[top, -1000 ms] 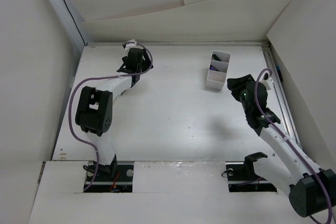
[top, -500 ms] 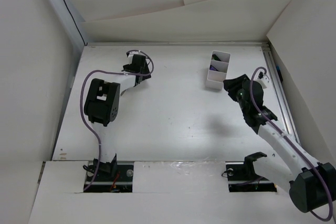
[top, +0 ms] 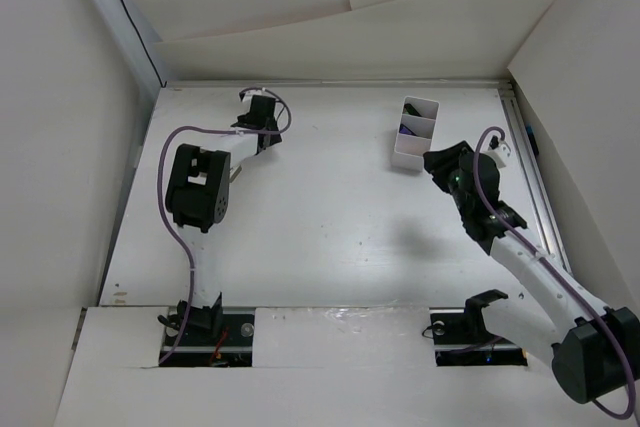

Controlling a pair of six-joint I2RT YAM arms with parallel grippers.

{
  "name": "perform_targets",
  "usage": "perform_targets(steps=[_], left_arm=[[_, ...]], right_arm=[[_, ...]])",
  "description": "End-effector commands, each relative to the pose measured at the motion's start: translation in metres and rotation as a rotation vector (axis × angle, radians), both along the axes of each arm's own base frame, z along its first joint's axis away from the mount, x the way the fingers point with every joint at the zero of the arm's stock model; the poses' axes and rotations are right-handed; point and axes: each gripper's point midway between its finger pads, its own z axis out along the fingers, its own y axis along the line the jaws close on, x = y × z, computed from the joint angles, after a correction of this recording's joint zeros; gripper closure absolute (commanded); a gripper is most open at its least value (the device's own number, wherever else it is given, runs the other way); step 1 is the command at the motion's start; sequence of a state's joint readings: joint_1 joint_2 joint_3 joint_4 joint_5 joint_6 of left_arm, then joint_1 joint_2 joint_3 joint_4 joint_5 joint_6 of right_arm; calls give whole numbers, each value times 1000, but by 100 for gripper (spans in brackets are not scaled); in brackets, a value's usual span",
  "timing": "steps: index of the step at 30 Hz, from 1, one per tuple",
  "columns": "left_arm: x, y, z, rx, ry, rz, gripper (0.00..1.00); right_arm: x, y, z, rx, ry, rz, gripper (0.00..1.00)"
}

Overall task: Sort the stationery into containers
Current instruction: Pick up the stationery from the center of the board.

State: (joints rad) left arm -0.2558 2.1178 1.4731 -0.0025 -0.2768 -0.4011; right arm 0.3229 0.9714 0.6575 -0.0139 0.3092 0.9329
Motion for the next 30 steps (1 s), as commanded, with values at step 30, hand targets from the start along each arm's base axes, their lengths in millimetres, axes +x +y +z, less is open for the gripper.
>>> perform_targets(steps=[30], left_arm=[[-82, -272, 180, -337, -324, -667, 86]], right_arm=[[-18, -31, 63, 53, -212, -136, 52]])
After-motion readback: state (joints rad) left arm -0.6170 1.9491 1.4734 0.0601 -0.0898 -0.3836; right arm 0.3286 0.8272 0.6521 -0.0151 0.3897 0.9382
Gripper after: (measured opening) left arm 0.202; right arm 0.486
